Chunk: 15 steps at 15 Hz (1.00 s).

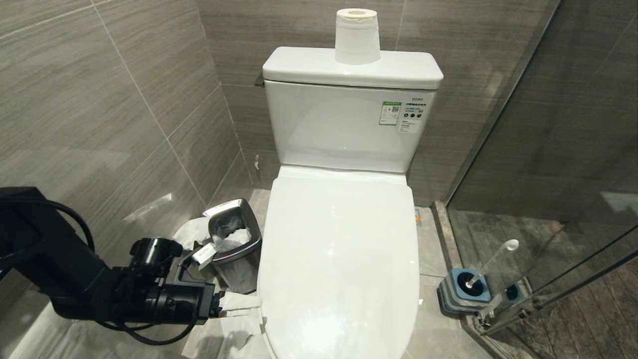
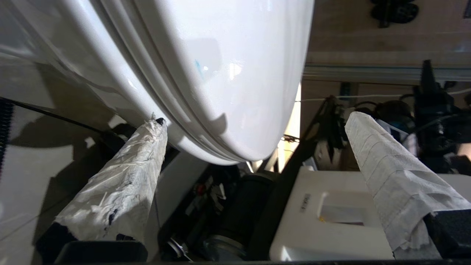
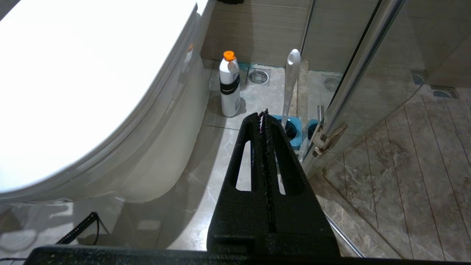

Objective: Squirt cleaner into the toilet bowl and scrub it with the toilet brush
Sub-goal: Use the left hand to lift the toilet lid slightly

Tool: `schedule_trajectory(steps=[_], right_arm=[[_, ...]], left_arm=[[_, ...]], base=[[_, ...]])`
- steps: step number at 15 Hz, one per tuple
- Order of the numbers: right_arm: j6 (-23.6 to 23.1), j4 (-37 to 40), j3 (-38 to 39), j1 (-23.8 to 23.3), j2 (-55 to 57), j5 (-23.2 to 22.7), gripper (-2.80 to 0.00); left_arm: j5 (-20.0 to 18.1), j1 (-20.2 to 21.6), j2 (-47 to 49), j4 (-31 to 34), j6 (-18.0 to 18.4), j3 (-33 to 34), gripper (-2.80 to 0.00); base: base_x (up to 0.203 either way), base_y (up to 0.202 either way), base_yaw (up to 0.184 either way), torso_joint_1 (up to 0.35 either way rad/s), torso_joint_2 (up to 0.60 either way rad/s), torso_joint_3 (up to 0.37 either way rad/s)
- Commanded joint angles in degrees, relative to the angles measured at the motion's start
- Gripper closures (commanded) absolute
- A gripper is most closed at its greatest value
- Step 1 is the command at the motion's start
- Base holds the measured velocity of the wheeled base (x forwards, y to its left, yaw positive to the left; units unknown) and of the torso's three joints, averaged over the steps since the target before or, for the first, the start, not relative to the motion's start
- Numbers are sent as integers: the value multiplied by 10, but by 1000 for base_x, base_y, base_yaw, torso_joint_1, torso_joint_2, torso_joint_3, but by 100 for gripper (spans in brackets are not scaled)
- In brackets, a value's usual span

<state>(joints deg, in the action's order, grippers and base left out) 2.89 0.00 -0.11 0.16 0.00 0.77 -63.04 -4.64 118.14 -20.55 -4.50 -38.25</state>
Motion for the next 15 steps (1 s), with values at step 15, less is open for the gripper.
schedule_trajectory(steps=[15], right_arm=[[0, 0, 0, 0, 0, 0, 0]], left_arm=[[48, -57, 33, -47, -10, -6, -280]], base=[[0, 0, 0, 0, 0, 0]])
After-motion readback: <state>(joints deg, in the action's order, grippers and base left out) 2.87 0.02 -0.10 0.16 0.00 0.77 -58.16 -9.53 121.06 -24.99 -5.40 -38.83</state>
